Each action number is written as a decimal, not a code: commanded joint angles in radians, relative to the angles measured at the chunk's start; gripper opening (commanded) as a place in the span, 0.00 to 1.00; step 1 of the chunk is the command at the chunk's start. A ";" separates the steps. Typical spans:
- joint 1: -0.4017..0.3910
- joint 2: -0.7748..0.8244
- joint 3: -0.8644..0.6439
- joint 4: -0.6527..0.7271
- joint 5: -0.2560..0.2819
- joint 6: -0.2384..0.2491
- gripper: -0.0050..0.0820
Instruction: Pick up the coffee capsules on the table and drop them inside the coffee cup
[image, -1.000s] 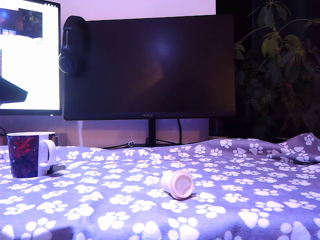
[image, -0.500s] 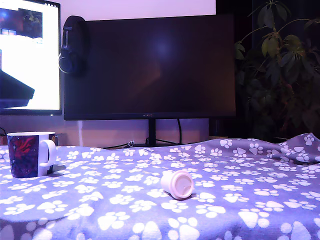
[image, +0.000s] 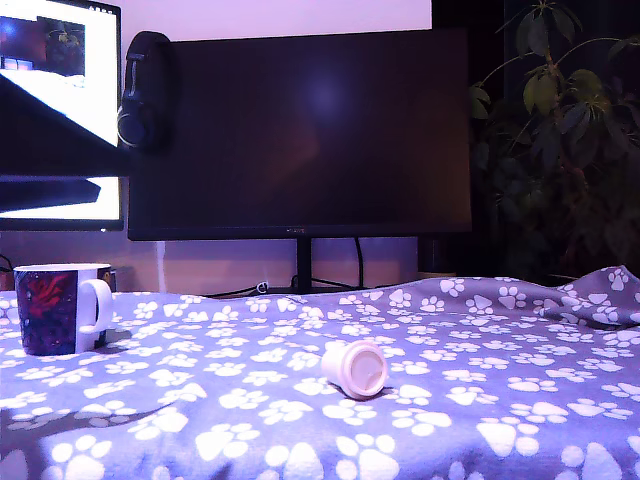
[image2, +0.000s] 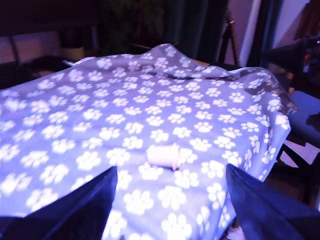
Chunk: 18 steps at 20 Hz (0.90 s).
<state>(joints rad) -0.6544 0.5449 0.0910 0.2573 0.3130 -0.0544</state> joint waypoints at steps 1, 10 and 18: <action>-0.010 0.060 -0.018 0.073 0.000 0.010 0.78; -0.021 0.402 -0.018 0.405 0.000 0.013 0.78; -0.050 0.700 -0.010 0.653 -0.001 0.010 0.78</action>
<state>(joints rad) -0.6987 1.2236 0.0875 0.8841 0.3126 -0.0483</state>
